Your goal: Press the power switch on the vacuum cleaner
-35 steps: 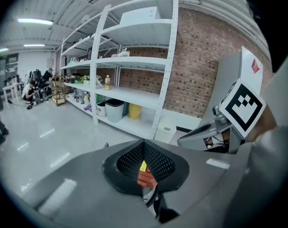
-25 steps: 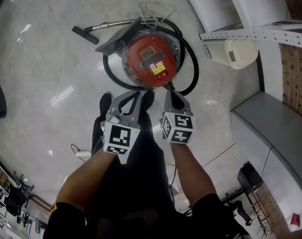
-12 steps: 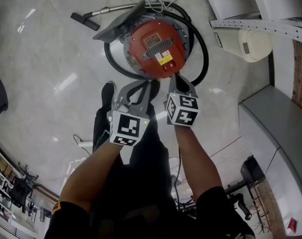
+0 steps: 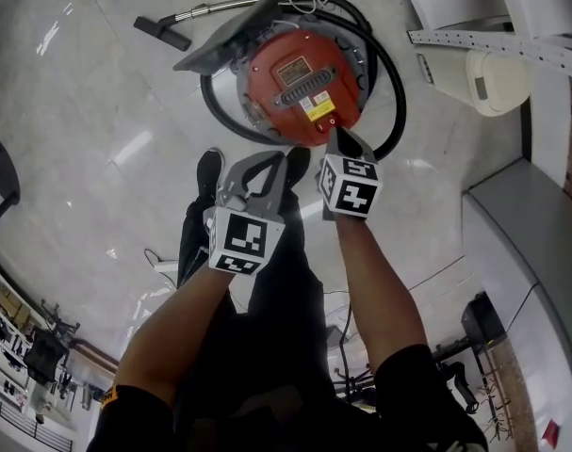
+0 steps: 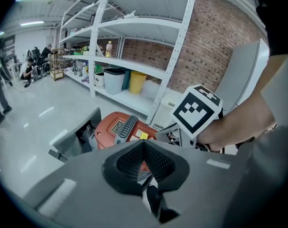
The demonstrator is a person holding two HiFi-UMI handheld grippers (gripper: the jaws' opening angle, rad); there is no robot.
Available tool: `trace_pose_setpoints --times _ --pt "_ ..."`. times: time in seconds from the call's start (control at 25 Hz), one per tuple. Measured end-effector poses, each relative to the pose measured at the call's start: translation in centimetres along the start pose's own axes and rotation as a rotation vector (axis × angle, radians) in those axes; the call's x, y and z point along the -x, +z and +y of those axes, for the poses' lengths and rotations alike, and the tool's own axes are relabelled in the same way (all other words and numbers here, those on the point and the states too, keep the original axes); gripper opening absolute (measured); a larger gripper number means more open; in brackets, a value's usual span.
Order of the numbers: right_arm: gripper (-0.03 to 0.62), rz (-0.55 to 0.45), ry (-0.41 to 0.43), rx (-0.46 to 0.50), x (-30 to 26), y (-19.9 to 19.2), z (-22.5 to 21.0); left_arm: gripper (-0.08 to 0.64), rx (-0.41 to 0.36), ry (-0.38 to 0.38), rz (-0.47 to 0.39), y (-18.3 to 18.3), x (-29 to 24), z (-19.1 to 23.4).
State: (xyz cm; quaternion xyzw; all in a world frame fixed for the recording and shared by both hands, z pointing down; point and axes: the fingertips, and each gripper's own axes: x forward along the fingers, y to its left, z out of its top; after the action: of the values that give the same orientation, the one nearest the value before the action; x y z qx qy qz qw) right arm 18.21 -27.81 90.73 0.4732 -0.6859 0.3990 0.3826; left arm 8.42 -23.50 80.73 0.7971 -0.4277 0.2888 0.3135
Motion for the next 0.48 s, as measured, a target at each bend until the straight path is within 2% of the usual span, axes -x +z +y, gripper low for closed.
trace_pose_setpoints --times 0.48 --pt "-0.008 0.059 -0.028 0.046 -2.3 -1.0 -1.0 0.016 -0.001 -0.006 0.024 -0.8 -0.1 0.8"
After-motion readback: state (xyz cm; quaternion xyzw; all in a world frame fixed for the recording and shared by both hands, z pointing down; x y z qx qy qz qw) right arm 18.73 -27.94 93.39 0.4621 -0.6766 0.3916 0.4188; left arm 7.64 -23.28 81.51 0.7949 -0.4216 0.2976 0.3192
